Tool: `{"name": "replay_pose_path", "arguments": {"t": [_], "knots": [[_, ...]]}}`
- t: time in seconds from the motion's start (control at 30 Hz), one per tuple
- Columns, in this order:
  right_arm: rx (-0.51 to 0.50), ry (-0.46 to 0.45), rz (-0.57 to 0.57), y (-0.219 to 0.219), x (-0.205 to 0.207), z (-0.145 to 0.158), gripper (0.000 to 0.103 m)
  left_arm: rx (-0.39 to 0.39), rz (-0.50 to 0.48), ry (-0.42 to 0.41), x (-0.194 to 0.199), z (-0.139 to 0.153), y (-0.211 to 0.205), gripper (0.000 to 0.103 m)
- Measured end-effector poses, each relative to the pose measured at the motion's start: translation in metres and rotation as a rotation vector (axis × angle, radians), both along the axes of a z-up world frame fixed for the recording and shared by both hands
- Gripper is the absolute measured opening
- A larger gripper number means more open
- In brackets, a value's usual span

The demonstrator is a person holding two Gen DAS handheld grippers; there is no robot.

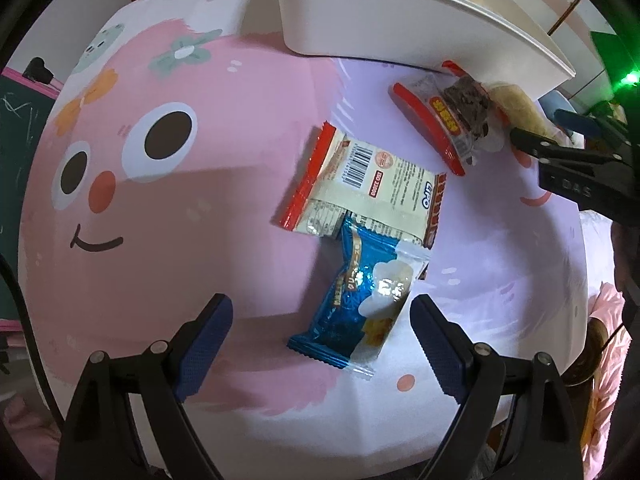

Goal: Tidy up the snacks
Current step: 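Grasp the blue wrapped packet with the left tool while the right tool grasps the puffed snack bag, then carry both packets over the white tray and open both tools to drop them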

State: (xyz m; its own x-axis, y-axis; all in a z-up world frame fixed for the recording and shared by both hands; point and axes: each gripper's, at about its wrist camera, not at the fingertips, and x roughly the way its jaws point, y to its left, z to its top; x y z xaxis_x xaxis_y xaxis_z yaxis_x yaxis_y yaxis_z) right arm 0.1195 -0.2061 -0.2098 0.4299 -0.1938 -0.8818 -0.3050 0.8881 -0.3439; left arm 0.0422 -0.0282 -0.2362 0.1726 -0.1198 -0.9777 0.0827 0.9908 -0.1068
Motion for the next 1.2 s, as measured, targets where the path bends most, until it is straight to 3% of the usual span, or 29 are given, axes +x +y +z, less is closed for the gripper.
{"name": "replay_pose_path", "arguments": {"t": [0.13,0.23,0.33,0.37,0.4,0.53,0.8,1.2], "knots": [[-0.019,0.005,-0.023,0.0,0.007,-0.008,0.071,0.008,-0.014,0.007,0.008,-0.001,-0.003,0.081],[0.003,0.026,-0.023,0.0,0.012,-0.01,0.051,0.0,-0.024,0.024,0.013,-0.004,-0.008,0.063],[0.0,0.022,-0.035,-0.001,0.013,-0.01,0.047,0.012,-0.035,0.02,0.014,-0.004,-0.011,0.047],[0.01,0.021,-0.042,-0.002,0.013,-0.009,0.047,0.011,-0.039,0.016,0.015,-0.003,-0.011,0.035],[0.019,0.02,-0.051,-0.004,0.013,-0.008,0.046,0.01,-0.042,0.014,0.017,-0.002,-0.011,0.032],[0.068,0.023,-0.079,-0.012,0.011,-0.004,0.039,-0.016,-0.036,0.012,0.018,0.0,-0.012,0.029],[0.208,0.057,-0.136,-0.02,-0.012,0.012,0.038,-0.028,-0.06,-0.021,0.012,0.015,-0.01,0.028],[0.429,0.085,-0.166,-0.001,-0.064,0.051,0.038,-0.023,-0.124,-0.16,0.001,0.073,-0.022,0.028]]}}
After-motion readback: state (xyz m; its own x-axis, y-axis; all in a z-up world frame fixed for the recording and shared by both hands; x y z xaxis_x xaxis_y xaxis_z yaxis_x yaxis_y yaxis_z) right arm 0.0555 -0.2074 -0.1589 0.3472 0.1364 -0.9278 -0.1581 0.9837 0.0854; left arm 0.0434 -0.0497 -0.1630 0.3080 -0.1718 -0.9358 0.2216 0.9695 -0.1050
